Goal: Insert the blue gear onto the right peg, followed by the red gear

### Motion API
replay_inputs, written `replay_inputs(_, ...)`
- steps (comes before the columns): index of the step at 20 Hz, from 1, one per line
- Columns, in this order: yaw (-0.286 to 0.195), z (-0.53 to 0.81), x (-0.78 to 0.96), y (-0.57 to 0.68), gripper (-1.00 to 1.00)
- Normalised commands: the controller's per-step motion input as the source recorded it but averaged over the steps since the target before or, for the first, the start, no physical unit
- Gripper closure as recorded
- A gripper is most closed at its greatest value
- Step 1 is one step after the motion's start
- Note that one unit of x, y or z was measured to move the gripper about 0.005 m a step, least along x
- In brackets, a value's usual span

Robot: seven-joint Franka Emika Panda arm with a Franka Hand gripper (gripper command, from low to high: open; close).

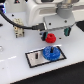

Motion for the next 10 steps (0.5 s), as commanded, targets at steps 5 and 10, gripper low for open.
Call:
replay_inputs(5,0.0,-0.34,-0.35,-0.01,-1.0)
replay_inputs(10,0.0,-0.33,-0.29,0.02,-1.0)
